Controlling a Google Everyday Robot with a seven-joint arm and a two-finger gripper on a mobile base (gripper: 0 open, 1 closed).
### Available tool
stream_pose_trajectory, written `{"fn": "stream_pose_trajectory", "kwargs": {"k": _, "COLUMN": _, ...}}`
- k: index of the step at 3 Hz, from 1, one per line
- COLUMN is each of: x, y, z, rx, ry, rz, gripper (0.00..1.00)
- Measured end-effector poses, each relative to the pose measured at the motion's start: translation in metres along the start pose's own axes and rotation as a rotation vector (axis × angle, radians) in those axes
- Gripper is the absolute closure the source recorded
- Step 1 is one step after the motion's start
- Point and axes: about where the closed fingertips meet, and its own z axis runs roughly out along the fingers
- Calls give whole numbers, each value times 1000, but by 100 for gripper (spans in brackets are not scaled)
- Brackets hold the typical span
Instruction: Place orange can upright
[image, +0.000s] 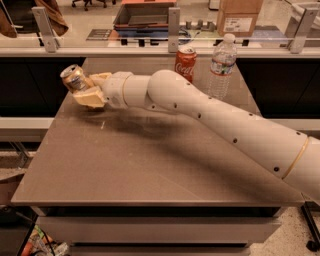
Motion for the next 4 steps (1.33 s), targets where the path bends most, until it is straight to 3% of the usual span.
{"fn": "stream_pose_trajectory", "kwargs": {"k": 1, "x": 13, "y": 18, "z": 8, "rx": -7, "ry": -31, "rz": 38, "gripper": 100}}
{"fn": "stream_pose_trajectory", "kwargs": {"k": 3, "x": 18, "y": 24, "z": 10, "rx": -7, "ry": -42, "rz": 61, "gripper": 100}}
{"fn": "stream_pose_trajectory", "kwargs": {"k": 4, "x": 18, "y": 25, "z": 12, "rx": -11, "ry": -42, "rz": 60, "gripper": 83}}
